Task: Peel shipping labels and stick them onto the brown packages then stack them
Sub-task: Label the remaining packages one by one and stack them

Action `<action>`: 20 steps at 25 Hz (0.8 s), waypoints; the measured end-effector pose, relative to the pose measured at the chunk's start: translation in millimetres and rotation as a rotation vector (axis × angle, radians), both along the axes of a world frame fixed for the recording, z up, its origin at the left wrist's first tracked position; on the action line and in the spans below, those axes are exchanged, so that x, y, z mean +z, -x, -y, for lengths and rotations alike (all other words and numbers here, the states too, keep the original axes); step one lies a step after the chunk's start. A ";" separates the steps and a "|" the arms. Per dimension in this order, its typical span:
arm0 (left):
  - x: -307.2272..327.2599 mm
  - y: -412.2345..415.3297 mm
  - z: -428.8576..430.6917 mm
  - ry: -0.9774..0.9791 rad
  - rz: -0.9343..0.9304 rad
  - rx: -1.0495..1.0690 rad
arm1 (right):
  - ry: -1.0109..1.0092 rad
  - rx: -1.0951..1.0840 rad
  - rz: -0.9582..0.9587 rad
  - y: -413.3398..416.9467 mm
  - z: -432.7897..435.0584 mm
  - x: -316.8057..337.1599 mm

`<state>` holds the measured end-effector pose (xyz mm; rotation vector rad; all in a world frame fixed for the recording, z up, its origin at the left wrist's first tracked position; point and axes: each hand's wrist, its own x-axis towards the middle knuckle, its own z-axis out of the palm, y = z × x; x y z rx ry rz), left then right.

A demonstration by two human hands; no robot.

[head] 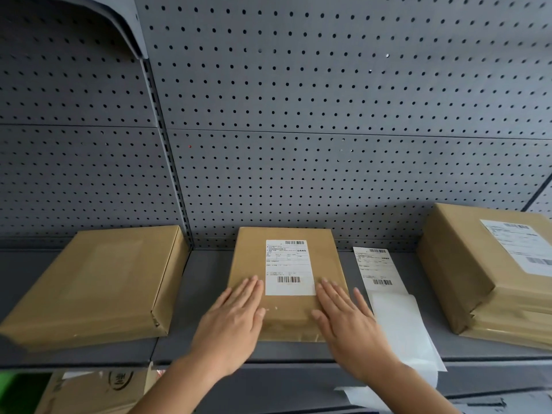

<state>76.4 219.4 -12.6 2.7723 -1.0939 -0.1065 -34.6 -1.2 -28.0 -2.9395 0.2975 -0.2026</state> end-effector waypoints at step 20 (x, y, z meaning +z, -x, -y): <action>-0.4 19.6 7.6 1.089 -0.899 0.681 | -1.301 -0.525 0.148 8.6 -6.4 14.1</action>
